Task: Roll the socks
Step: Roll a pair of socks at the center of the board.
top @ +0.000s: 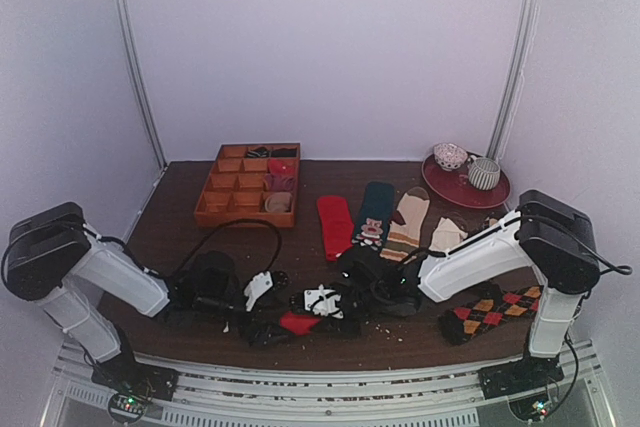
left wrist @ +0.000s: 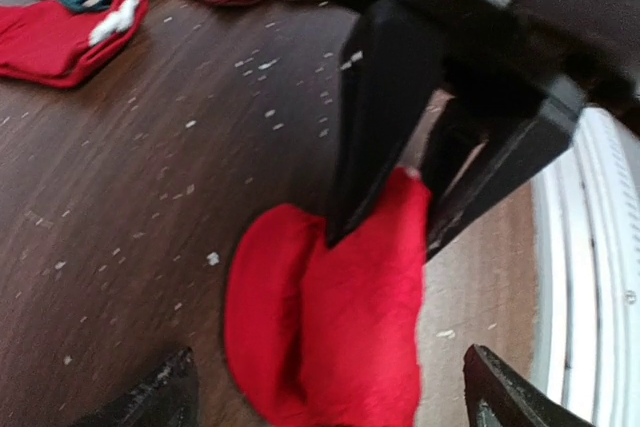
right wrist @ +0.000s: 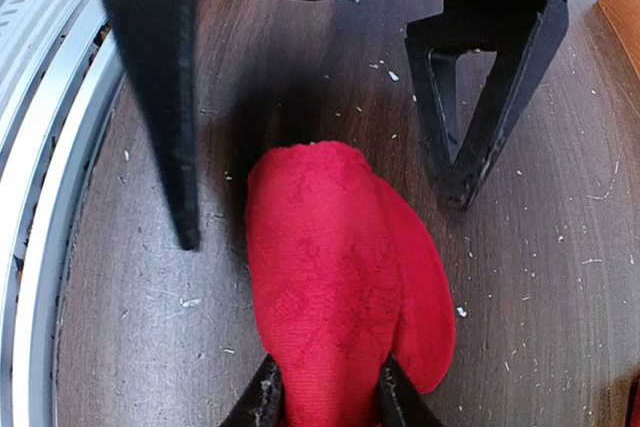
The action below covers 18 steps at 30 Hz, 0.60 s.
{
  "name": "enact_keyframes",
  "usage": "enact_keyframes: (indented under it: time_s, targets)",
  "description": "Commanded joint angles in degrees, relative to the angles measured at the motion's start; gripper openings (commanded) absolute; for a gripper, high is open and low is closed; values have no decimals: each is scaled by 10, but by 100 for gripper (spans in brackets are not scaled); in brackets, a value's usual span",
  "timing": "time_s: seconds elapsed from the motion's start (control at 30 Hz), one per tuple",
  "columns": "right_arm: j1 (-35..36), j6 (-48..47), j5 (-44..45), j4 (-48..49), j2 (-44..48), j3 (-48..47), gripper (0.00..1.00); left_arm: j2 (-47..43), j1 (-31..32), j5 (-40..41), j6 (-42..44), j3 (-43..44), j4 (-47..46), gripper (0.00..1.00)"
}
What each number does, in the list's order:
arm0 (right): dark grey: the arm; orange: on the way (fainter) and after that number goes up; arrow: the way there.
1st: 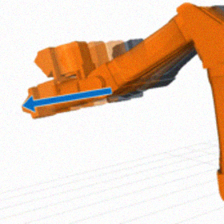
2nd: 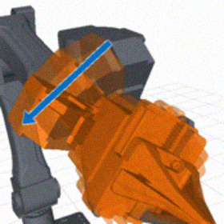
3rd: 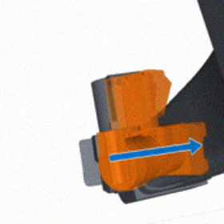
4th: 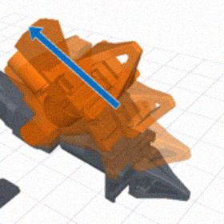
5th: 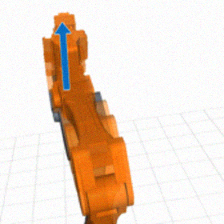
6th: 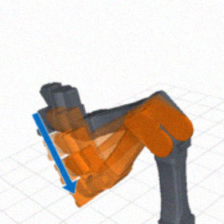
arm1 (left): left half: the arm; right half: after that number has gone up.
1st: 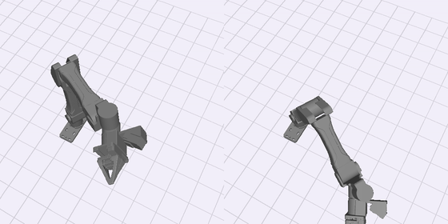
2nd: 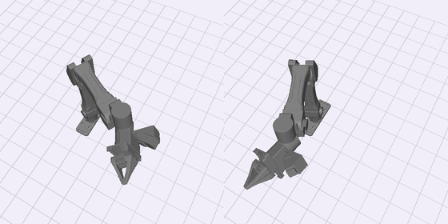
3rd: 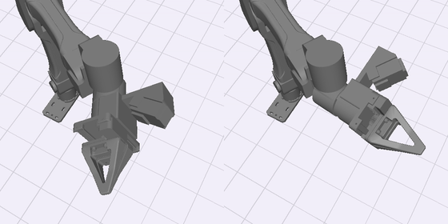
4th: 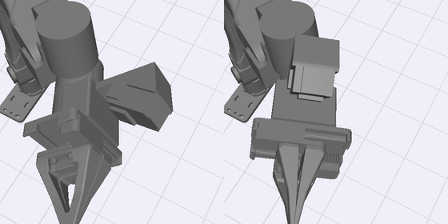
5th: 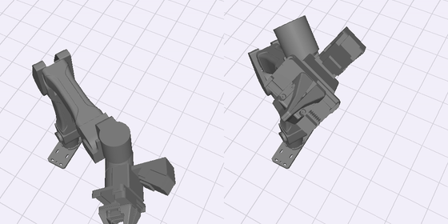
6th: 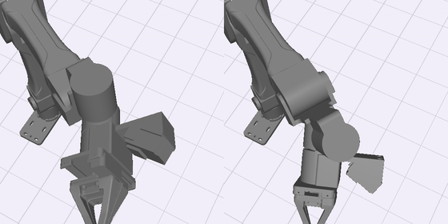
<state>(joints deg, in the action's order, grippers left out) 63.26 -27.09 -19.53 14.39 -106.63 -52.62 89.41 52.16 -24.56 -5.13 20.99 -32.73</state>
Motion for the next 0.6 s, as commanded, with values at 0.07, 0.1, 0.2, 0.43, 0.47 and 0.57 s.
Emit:
enact_keyframes:
  time_s: [0.07, 0.1, 0.2, 0.43, 0.47, 0.57]
  targets:
    - [3, -9, 32, -63, -16, 6, 26, 7, -5, -104, -9, 20, -28, 90]
    - [3, -9, 32, -63, -17, 6, 26, 13, -6, -109, -10, 24, -22, 90]
    - [4, -12, 35, -65, -20, 5, 26, 33, -6, -132, -21, 32, -13, 87]
    - [8, -16, 57, -64, -19, 7, 26, 71, -6, -123, -67, 53, -5, 83]
    - [8, -15, 59, -63, -19, 8, 26, 70, -6, -114, -71, 56, 0, 83]
    - [10, -15, 67, -57, -18, 12, 26, 61, -6, -66, -82, 70, 25, 83]
